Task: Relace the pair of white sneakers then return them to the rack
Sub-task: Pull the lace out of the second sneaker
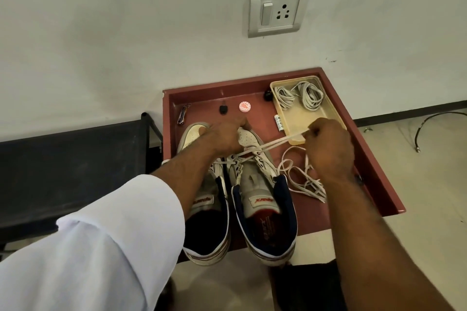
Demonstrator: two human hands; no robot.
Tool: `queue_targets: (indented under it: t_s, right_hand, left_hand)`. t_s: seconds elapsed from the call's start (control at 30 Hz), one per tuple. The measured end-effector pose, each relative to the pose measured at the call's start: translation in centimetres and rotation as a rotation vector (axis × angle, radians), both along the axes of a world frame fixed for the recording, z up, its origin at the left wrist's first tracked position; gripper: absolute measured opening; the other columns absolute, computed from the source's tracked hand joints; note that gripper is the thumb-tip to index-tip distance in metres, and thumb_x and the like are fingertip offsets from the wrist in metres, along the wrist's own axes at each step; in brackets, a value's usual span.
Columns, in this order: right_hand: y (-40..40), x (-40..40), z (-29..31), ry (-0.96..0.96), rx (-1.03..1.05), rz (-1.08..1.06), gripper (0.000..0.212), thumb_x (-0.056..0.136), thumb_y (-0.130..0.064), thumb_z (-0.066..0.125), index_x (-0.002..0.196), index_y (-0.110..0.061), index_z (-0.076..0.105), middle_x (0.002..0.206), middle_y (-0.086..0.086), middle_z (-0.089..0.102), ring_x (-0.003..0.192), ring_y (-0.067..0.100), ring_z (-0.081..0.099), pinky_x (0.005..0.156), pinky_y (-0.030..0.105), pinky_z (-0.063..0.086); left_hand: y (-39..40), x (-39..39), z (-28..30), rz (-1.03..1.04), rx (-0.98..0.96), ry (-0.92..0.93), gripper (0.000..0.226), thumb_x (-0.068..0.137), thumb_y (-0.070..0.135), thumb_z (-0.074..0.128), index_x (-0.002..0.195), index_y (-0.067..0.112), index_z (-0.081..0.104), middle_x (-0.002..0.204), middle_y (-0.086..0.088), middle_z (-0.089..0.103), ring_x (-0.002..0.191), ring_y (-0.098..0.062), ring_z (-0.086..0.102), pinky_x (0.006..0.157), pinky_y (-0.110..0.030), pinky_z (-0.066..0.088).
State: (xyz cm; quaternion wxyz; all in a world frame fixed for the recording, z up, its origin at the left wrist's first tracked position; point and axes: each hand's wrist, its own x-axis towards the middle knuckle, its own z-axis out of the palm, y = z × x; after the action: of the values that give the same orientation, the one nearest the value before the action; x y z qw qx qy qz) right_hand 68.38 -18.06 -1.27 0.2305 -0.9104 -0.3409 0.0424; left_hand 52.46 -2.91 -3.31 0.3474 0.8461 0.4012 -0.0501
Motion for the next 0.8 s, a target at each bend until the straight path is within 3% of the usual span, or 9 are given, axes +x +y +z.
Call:
queue_targets:
  t_s: [0.1, 0.17, 0.27, 0.33, 0.47, 0.57, 0.67, 0.8]
  right_hand:
    - [-0.5, -0.7, 0.7, 0.053, -0.048, 0.009, 0.026, 0.087, -0.022, 0.068, 0.11, -0.017, 0.056, 0.107, 0.007, 0.063, 0.093, 0.03, 0.062, 0.078, 0.047, 0.055]
    - [-0.4, -2.0, 0.8, 0.157, -0.025, 0.038, 0.037, 0.08, -0.024, 0.076, 0.102, -0.019, 0.047, 0.099, 0.003, 0.059, 0.085, 0.025, 0.06, 0.069, 0.04, 0.051]
    - [0.4, -3.3, 0.0, 0.434, 0.015, 0.154, 0.022, 0.078, -0.027, 0.079, 0.076, -0.023, 0.057, 0.071, -0.006, 0.062, 0.065, 0.012, 0.058, 0.063, 0.03, 0.043]
    - [0.9, -3.8, -0.9, 0.526, 0.009, 0.231, 0.008, 0.08, -0.026, 0.078, 0.086, -0.025, 0.072, 0.079, -0.007, 0.069, 0.073, 0.009, 0.064, 0.073, 0.03, 0.051]
    - [1.6, -3.7, -2.2, 0.402, -0.044, 0.328, 0.017, 0.084, -0.025, 0.073, 0.102, -0.026, 0.075, 0.102, -0.003, 0.069, 0.089, 0.011, 0.063, 0.088, 0.031, 0.053]
    - [1.8, -3.8, -2.8, 0.313, -0.085, 0.335, 0.005, 0.085, -0.035, 0.07, 0.085, -0.031, 0.072, 0.102, -0.003, 0.063, 0.097, 0.02, 0.059, 0.088, 0.038, 0.051]
    - [2.0, -4.2, -2.7, 0.319, -0.11, 0.303, 0.028, 0.085, -0.03, 0.07, 0.061, -0.032, 0.057, 0.098, 0.002, 0.063, 0.096, 0.024, 0.06, 0.086, 0.04, 0.052]
    - [1.2, -3.2, -1.3, 0.234, -0.122, 0.344, 0.026, 0.092, -0.017, 0.061, 0.069, -0.028, 0.055, 0.097, 0.001, 0.049, 0.093, 0.027, 0.056, 0.084, 0.042, 0.052]
  left_hand:
    - [0.1, 0.0, -0.2, -0.006, -0.016, -0.017, 0.054, 0.077, 0.018, 0.082, 0.12, 0.034, 0.053, 0.097, 0.004, 0.059, 0.085, -0.019, 0.066, 0.077, -0.037, 0.058]
    - [0.1, 0.0, -0.3, -0.013, -0.01, -0.034, 0.054, 0.076, 0.023, 0.084, 0.119, 0.034, 0.053, 0.097, 0.005, 0.06, 0.083, -0.016, 0.065, 0.07, -0.032, 0.058]
    - [0.1, 0.0, -0.3, -0.017, 0.002, -0.039, 0.056, 0.074, 0.027, 0.085, 0.12, 0.033, 0.053, 0.1, 0.005, 0.061, 0.087, -0.017, 0.065, 0.076, -0.034, 0.058]
    - [0.1, 0.0, -0.3, -0.018, -0.001, -0.037, 0.057, 0.074, 0.028, 0.085, 0.121, 0.032, 0.053, 0.101, 0.005, 0.061, 0.09, -0.018, 0.065, 0.079, -0.035, 0.057]
    - [0.1, 0.0, -0.4, -0.009, -0.051, -0.059, 0.056, 0.075, 0.022, 0.085, 0.121, 0.03, 0.053, 0.106, 0.0, 0.064, 0.089, -0.019, 0.066, 0.077, -0.038, 0.06]
    - [0.1, 0.0, -0.3, -0.014, -0.043, -0.058, 0.057, 0.076, 0.02, 0.084, 0.123, 0.028, 0.053, 0.106, -0.002, 0.063, 0.09, -0.019, 0.065, 0.076, -0.039, 0.06]
    - [0.1, -0.1, -0.3, -0.013, -0.055, -0.075, 0.056, 0.077, 0.017, 0.083, 0.123, 0.027, 0.053, 0.105, -0.001, 0.062, 0.087, -0.018, 0.065, 0.069, -0.035, 0.06]
    - [0.2, -0.1, -0.1, -0.015, -0.092, -0.072, 0.055, 0.078, 0.017, 0.082, 0.124, 0.027, 0.052, 0.104, -0.001, 0.063, 0.086, -0.017, 0.067, 0.067, -0.032, 0.059]
